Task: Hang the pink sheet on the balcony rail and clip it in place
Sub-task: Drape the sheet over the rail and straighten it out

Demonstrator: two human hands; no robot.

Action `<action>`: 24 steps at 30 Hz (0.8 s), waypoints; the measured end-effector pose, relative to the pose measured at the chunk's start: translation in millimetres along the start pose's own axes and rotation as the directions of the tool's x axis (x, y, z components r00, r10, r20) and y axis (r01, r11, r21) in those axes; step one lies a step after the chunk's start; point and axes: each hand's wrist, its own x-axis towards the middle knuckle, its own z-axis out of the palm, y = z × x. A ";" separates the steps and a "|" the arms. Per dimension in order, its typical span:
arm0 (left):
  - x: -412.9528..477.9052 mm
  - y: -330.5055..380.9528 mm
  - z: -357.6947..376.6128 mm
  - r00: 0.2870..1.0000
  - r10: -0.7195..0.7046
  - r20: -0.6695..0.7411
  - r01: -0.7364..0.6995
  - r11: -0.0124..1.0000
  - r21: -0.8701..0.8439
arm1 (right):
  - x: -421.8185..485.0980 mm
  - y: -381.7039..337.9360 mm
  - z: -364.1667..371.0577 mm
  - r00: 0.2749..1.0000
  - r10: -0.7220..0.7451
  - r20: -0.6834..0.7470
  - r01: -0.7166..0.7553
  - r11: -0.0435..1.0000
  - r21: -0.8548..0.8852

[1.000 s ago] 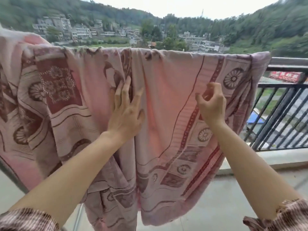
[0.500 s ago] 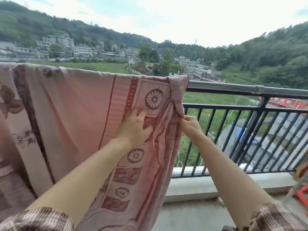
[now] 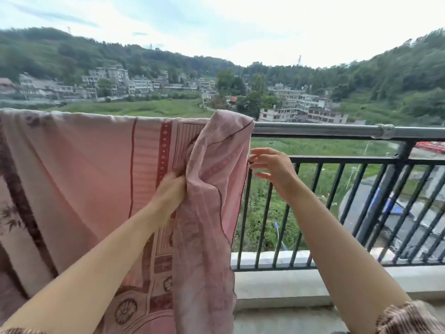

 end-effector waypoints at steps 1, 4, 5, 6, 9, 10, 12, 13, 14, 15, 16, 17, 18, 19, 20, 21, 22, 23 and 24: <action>3.5 9.1 -3.1 0.999 0.036 -0.014 -0.037 0.998 -0.049 | 9.4 -0.1 3.8 0.999 0.009 -0.034 -0.009 1.000 -0.006; 2.9 29.0 -12.0 0.958 0.262 0.117 -0.278 0.947 0.161 | 37.5 -2.5 25.1 0.998 -0.011 0.064 0.012 1.000 -0.018; -2.8 34.6 -11.8 0.944 0.304 0.131 -0.330 0.894 0.303 | 46.7 -1.9 31.0 0.997 -0.056 0.052 0.056 0.998 0.001; -8.8 38.8 -8.4 0.935 0.320 0.150 -0.354 0.838 0.416 | 55.2 -2.1 35.5 0.996 -0.081 0.021 0.081 0.997 0.019; -14.7 44.7 15.2 0.914 0.386 0.127 -0.339 0.550 0.763 | 72.6 5.4 33.2 0.992 -0.118 0.052 0.110 0.985 0.131; -11.9 46.2 23.8 0.885 0.457 0.094 -0.319 0.447 0.836 | 76.0 9.6 27.5 0.987 -0.142 0.071 0.128 0.977 0.173; -0.4 52.8 40.5 0.790 0.614 0.011 -0.337 0.419 0.843 | 81.0 20.7 6.4 0.981 -0.170 0.095 0.150 0.971 0.185; 5.8 58.3 49.7 0.762 0.647 -0.033 -0.371 0.477 0.797 | 81.6 27.2 -8.1 0.980 -0.172 0.104 0.152 0.972 0.178; 11.4 66.4 60.4 0.754 0.654 -0.061 -0.405 0.536 0.741 | 84.6 35.5 -23.8 0.978 -0.169 0.118 0.148 0.974 0.171; 16.4 77.0 73.2 0.761 0.644 -0.076 -0.418 0.577 0.701 | 88.5 45.2 -41.1 0.978 -0.161 0.135 0.139 0.978 0.158; 20.8 88.9 88.2 0.772 0.630 -0.080 -0.419 0.600 0.681 | 92.1 53.1 -58.5 0.979 -0.140 0.150 0.121 0.985 0.127; 25.1 101.7 104.5 0.782 0.617 -0.091 -0.413 0.622 0.666 | 95.3 60.3 -76.2 0.983 -0.113 0.142 0.102 0.991 0.082; 29.6 113.2 121.5 0.786 0.607 -0.120 -0.398 0.645 0.653 | 97.8 66.5 -93.8 0.989 -0.088 0.115 0.083 0.995 0.051; 33.6 122.7 138.6 0.790 0.593 -0.160 -0.373 0.670 0.642 | 100.9 72.4 -110.8 0.995 -0.074 0.068 0.071 0.996 0.049; 37.7 129.0 155.0 0.798 0.570 -0.195 -0.342 0.695 0.633 | 103.5 78.2 -126.8 0.997 -0.071 0.000 0.071 0.996 0.061; 39.5 132.3 171.8 0.817 0.535 -0.215 -0.307 0.720 0.623 | 104.9 83.7 -143.0 0.994 -0.074 -0.075 0.079 0.994 0.073; 38.9 132.3 188.3 0.845 0.491 -0.211 -0.281 0.744 0.606 | 106.1 90.7 -159.4 0.989 -0.077 -0.127 0.084 0.995 0.050; 35.3 129.5 203.7 0.877 0.444 -0.185 -0.259 0.760 0.596 | 105.6 98.4 -173.1 0.989 -0.077 -0.130 0.077 0.997 -0.008; 30.6 121.8 216.9 0.898 0.412 -0.158 -0.239 0.754 0.612 | 102.9 106.6 -184.8 0.997 -0.058 -0.060 0.053 0.995 -0.086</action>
